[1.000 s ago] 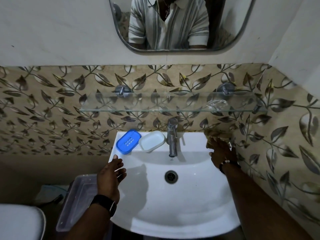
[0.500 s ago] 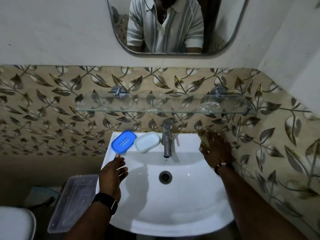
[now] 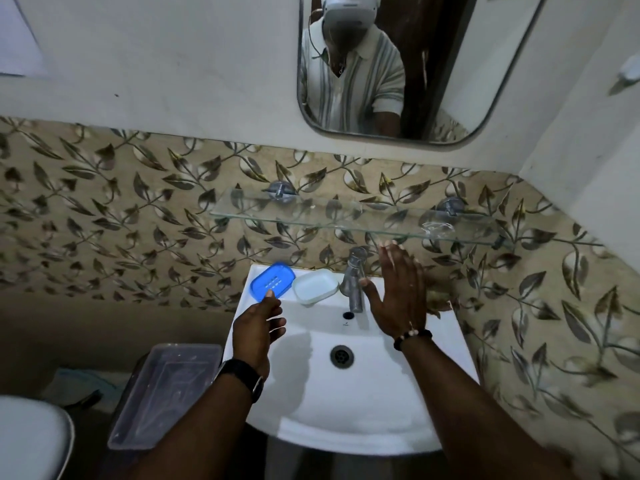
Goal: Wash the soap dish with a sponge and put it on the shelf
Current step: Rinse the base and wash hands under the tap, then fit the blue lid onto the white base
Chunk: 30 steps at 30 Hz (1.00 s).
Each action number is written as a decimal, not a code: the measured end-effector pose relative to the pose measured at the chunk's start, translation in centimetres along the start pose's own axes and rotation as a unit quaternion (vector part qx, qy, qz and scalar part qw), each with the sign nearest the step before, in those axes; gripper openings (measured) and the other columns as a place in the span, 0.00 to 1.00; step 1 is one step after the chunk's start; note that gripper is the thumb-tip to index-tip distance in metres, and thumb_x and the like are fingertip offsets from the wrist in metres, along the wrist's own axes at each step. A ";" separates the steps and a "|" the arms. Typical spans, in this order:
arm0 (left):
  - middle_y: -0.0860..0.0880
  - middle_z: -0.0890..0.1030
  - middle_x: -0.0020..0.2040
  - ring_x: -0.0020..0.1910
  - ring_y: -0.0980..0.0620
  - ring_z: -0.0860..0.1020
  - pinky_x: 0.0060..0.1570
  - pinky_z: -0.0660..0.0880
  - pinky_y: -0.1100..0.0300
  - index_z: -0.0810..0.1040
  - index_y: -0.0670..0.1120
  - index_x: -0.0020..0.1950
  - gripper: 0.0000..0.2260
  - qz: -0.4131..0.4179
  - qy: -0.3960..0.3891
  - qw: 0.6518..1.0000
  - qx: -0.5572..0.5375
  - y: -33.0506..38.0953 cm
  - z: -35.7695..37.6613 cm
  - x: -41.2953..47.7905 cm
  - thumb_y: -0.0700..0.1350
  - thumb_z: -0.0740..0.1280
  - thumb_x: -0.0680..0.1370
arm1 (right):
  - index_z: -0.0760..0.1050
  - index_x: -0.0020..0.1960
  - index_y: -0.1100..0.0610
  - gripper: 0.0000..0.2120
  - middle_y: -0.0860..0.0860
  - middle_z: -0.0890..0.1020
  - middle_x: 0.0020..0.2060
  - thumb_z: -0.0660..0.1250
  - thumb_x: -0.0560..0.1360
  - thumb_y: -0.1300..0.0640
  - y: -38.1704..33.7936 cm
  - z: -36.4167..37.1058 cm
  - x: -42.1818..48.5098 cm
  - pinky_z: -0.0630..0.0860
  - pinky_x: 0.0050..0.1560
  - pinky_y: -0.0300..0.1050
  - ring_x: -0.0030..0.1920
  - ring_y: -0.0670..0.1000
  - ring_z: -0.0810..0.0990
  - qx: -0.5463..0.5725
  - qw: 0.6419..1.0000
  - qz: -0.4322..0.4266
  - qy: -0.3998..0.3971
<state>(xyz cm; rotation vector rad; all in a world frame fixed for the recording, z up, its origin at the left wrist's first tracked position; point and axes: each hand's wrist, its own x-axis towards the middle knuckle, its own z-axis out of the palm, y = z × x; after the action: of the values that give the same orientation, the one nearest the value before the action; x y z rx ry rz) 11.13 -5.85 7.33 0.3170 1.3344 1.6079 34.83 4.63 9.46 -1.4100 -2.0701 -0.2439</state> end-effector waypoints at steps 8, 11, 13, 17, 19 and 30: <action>0.46 0.83 0.44 0.39 0.49 0.79 0.40 0.78 0.56 0.84 0.41 0.53 0.16 -0.011 -0.012 1.000 0.009 0.7 -2.1 0.6 0.54 0.71 0.77 | 0.55 0.80 0.50 0.34 0.53 0.57 0.80 0.53 0.80 0.34 -6.7 1.9 1.2 0.55 0.77 0.57 0.80 0.53 0.54 0.026 0.992 -0.115 -0.040; 0.46 0.84 0.46 0.42 0.47 0.80 0.42 0.78 0.55 0.84 0.42 0.53 0.15 0.008 -0.015 0.999 0.038 0.9 -2.4 1.2 0.54 0.69 0.78 | 0.56 0.80 0.50 0.34 0.53 0.58 0.80 0.53 0.80 0.34 -8.4 3.2 1.2 0.56 0.78 0.56 0.80 0.53 0.55 0.046 0.989 -0.121 -0.077; 0.46 0.84 0.49 0.44 0.47 0.82 0.44 0.78 0.56 0.84 0.46 0.53 0.13 0.036 -0.031 0.996 0.081 0.8 -2.3 1.8 0.54 0.68 0.79 | 0.55 0.80 0.51 0.34 0.52 0.58 0.80 0.54 0.80 0.35 -9.0 4.4 1.1 0.56 0.78 0.54 0.80 0.53 0.55 0.046 0.985 -0.121 -0.112; 0.49 0.85 0.51 0.39 0.53 0.84 0.39 0.78 0.60 0.83 0.51 0.54 0.10 0.105 -0.060 0.975 0.188 0.2 -0.9 3.2 0.54 0.70 0.78 | 0.51 0.81 0.51 0.34 0.51 0.56 0.80 0.56 0.81 0.38 -9.8 6.8 1.1 0.65 0.73 0.53 0.79 0.52 0.56 0.070 0.968 -0.076 -0.230; 0.48 0.84 0.54 0.36 0.52 0.83 0.37 0.77 0.61 0.81 0.51 0.58 0.12 0.119 -0.077 0.964 0.227 -0.4 0.3 4.3 0.54 0.70 0.78 | 0.53 0.80 0.54 0.30 0.54 0.58 0.80 0.56 0.83 0.44 -9.8 7.7 1.1 0.71 0.69 0.54 0.78 0.54 0.59 0.059 0.960 -0.072 -0.264; 0.49 0.76 0.68 0.64 0.48 0.77 0.65 0.71 0.56 0.76 0.48 0.68 0.22 0.081 -0.069 0.914 0.392 -6.0 2.7 9.6 0.59 0.65 0.79 | 0.76 0.58 0.58 0.13 0.56 0.79 0.53 0.53 0.82 0.60 -7.7 11.1 1.5 0.76 0.49 0.54 0.59 0.59 0.76 -0.074 0.931 -0.097 -0.345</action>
<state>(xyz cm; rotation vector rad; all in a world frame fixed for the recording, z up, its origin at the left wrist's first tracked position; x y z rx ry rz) 11.47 2.84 -0.42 1.0262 1.8313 1.0729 23.39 7.88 2.98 -1.5242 -2.8195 0.0325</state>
